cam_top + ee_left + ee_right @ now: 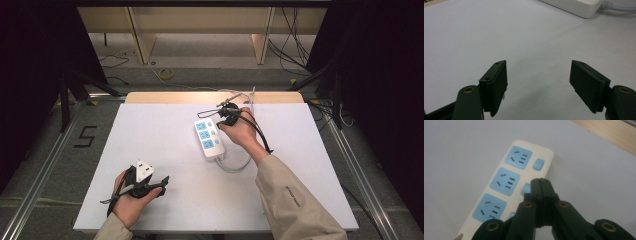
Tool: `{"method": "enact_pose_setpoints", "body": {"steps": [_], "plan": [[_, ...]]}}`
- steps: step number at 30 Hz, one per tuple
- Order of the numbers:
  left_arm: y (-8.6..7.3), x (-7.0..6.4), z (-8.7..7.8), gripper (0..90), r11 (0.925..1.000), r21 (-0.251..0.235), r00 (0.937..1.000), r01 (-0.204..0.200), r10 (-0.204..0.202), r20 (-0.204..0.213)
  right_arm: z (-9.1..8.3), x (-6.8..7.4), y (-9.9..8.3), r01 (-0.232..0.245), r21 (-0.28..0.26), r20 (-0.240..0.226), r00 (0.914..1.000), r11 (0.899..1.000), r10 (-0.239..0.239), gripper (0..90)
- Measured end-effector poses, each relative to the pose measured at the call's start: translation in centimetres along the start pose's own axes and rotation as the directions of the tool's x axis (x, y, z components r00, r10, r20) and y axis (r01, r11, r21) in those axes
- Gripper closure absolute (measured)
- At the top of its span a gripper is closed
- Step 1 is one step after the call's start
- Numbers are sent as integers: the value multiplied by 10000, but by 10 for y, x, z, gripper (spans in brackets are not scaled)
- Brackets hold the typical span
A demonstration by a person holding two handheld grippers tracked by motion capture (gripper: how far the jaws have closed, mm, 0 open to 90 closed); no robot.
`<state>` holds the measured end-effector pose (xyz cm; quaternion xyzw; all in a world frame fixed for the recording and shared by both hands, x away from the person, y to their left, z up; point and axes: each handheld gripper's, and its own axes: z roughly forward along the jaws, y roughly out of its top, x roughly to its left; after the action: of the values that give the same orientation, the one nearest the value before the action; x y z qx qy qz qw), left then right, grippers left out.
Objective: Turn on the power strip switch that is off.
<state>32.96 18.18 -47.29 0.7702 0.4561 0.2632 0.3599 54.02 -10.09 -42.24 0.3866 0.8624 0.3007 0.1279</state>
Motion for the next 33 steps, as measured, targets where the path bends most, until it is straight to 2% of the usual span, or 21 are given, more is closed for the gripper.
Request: {"method": "enact_pose_setpoints", "body": {"steps": [21,26,33], "plan": [[0,-1,-1,304,10000,-13,9999,-75,75,71,20,2,12,-124,90,-45,9999,9999,125,900],[0,-1,-1,304,10000,-20,9999,-77,77,80,22,-1,15,-293,46,-56,9996,9996,293,900],[0,-2,-1,304,10000,-28,9999,-74,74,95,22,-1,21,-246,19,21,9997,9997,246,900]]}}
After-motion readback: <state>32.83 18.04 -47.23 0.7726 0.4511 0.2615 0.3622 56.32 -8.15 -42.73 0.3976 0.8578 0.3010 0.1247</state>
